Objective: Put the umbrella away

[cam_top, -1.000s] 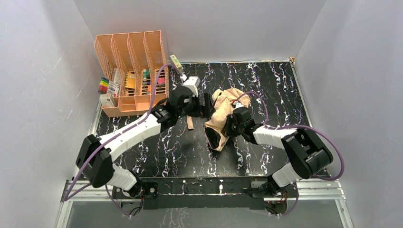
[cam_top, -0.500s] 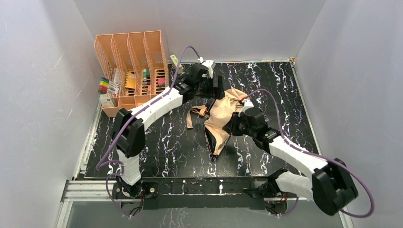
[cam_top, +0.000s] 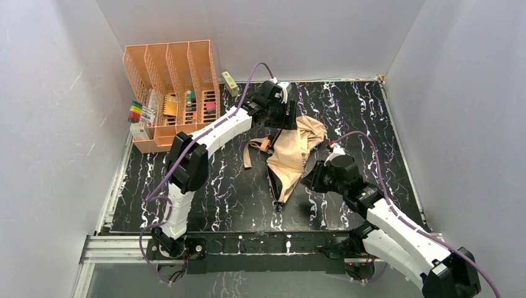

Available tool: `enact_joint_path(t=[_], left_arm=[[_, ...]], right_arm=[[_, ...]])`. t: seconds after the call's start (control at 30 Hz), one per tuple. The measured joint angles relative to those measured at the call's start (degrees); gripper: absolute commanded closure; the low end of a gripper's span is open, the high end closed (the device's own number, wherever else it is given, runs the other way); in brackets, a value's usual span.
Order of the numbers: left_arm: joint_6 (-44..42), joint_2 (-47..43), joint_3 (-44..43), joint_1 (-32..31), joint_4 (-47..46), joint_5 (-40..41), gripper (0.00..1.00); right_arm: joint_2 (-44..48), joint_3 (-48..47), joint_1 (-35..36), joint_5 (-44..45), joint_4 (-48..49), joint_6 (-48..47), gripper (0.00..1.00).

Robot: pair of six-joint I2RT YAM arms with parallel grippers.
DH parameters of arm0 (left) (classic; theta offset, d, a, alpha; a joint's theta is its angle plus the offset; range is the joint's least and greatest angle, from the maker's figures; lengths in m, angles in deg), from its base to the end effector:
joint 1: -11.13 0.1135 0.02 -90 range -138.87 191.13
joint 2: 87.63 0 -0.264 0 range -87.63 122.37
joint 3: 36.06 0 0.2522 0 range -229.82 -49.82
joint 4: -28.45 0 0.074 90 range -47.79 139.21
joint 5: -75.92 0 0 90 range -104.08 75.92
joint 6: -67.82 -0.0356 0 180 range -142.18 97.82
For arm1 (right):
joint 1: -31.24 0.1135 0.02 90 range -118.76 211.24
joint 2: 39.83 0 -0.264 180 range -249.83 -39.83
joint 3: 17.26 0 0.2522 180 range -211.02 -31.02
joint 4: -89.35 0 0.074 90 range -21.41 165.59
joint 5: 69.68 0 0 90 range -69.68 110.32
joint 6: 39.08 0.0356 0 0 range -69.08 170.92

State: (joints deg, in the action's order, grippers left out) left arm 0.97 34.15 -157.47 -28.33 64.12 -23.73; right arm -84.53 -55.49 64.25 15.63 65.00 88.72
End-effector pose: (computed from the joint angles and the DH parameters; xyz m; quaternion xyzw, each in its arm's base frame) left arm 0.3818 -0.3220 0.2721 0.1637 0.8736 -0.2989 0.3473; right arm 0.1468 0.0988 0.2147 0.0161 0.8689 0.3148 0.3815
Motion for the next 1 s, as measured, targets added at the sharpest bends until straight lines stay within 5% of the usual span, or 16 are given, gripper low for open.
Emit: enact_joint_path(t=[0.13, 0.4, 0.7, 1.0], left_arm=[[-0.02, 0.0, -0.94, 0.02, -0.17, -1.55, 0.57], [-0.42, 0.0, -0.98, 0.15, -0.35, -3.3, 0.61], [-0.7, 0.02, -0.98, 0.83, -0.83, -5.53, 0.99], [-1.31, -3.13, 4.52, 0.98, -4.83, -9.55, 1.0]], right_arm=[[0.63, 0.02, 0.0, 0.33, -1.62, 0.66, 0.72], [0.63, 0.02, 0.0, 0.48, -3.17, 1.16, 0.73], [0.96, 0.02, 0.0, 0.5, -3.26, 1.46, 0.73], [3.26, -0.17, 0.0, 3.19, -6.8, 2.56, 0.77]])
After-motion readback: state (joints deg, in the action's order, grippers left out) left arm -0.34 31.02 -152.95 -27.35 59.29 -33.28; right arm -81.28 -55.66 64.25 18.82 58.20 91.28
